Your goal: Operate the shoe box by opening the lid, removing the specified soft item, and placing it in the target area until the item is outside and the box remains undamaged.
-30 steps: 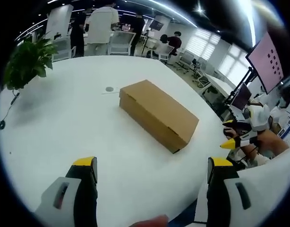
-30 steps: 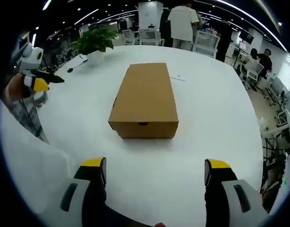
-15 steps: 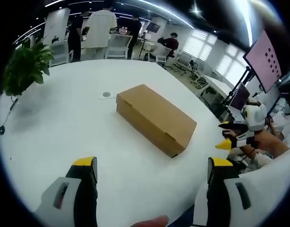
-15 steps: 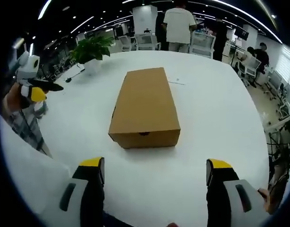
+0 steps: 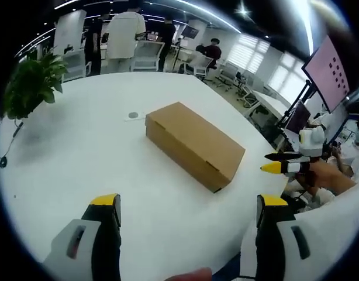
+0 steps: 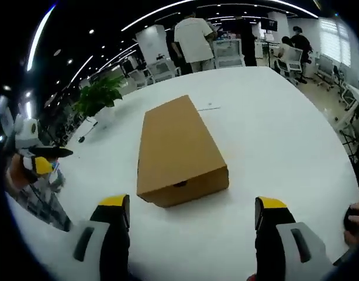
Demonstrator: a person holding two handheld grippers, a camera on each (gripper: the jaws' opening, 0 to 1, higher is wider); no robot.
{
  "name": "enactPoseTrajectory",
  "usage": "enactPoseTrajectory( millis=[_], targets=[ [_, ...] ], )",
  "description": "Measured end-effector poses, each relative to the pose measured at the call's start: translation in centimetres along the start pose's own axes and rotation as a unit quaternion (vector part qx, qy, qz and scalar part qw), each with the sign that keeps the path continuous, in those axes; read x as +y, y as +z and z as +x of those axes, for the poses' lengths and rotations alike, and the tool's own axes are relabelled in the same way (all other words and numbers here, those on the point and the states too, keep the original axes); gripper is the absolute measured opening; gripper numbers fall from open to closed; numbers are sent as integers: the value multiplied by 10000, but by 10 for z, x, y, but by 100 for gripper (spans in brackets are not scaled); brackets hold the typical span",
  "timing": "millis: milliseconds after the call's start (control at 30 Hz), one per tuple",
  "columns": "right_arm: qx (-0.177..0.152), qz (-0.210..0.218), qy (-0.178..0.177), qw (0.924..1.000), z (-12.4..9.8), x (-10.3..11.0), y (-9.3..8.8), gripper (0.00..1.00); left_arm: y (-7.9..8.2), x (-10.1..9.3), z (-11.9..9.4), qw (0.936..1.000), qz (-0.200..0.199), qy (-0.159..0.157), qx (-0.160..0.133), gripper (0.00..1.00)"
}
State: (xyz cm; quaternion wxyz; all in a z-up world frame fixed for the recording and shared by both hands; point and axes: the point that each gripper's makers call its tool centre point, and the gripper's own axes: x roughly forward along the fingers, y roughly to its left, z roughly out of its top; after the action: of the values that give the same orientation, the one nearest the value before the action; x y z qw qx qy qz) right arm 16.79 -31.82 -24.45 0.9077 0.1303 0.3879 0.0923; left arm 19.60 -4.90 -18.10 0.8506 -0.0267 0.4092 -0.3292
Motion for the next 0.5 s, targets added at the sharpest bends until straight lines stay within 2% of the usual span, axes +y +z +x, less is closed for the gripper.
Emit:
enactPoseTrajectory(
  millis=[200,267,367,500],
  targets=[
    [-130,748,144,9970,9,0,0,89,0,-1,0,10000,25,-21,19,98],
    [-203,918,141,9955,11,-2,2,89,-1,-1,0,10000,44,-26,26,98],
    [-140,1001,107,9948,15,-3,-1,87,-1,-2,-1,10000,71,-34,35,98],
    [-127,1363,181,9904,21,-2,-4,86,-1,-2,-1,10000,69,-45,27,98]
  ],
)
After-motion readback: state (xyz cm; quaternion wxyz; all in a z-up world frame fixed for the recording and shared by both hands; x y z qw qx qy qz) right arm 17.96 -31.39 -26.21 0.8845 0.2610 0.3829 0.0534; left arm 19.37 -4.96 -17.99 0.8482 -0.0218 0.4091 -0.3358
